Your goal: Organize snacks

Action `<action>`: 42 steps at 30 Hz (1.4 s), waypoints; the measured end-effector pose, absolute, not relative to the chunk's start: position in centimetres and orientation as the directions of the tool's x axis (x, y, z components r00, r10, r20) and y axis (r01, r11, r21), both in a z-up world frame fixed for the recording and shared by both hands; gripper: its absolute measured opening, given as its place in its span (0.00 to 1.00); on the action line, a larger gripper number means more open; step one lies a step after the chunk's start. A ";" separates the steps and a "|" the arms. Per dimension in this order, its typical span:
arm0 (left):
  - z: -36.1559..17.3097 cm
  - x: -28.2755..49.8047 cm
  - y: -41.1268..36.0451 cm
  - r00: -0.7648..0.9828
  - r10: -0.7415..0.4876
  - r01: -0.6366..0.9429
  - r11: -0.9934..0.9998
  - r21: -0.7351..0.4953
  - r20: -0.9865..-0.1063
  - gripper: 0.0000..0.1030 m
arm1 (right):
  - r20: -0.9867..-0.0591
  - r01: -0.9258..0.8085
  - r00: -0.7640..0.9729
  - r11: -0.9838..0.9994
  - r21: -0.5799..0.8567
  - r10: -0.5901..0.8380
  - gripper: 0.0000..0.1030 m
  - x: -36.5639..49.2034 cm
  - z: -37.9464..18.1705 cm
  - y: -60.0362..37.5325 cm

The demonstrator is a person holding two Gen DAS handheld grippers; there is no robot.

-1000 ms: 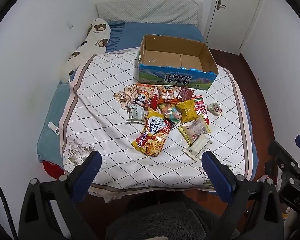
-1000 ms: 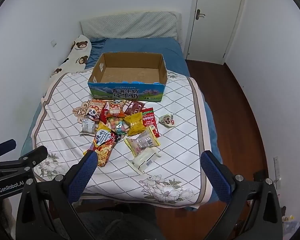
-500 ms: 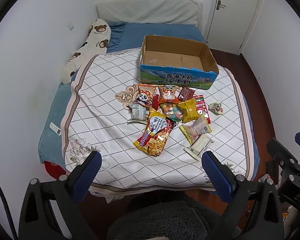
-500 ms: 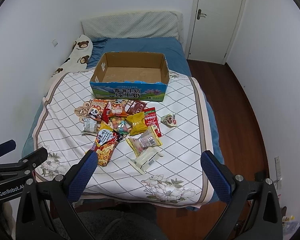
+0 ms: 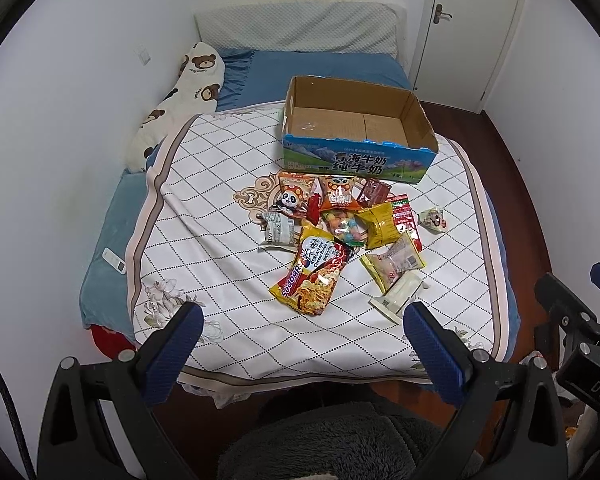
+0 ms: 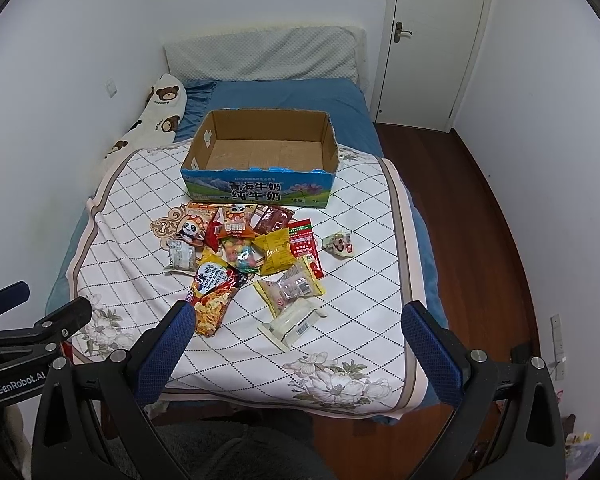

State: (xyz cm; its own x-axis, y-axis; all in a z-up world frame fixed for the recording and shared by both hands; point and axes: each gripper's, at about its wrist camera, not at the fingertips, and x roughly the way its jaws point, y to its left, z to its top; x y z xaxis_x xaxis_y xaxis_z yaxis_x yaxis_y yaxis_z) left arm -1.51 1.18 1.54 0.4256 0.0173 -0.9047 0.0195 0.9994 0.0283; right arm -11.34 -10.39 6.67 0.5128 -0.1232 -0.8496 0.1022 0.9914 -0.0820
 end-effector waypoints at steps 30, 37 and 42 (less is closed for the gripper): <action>1.7 -1.9 1.9 0.428 0.013 0.023 0.999 0.026 -0.904 1.00 | -0.847 0.100 0.518 0.992 -0.080 -0.121 1.00 -11.4 6.8 -10.2; 1.7 -1.9 1.8 0.428 0.015 0.022 0.999 0.027 -0.904 1.00 | -0.849 0.096 0.515 0.992 -0.077 -0.116 1.00 -11.4 6.6 -9.8; 1.6 -1.8 1.9 0.427 0.014 0.023 0.999 0.026 -0.904 1.00 | -0.850 0.094 0.514 0.993 -0.076 -0.114 1.00 -11.3 6.6 -9.6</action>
State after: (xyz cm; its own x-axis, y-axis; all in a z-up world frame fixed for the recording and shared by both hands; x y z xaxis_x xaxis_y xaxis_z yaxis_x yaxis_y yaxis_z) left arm -1.79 1.85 1.62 0.4269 0.0135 -0.9042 0.0235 0.9994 0.0260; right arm -11.29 -9.61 6.59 0.5143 -0.1143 -0.8500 0.0942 0.9926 -0.0764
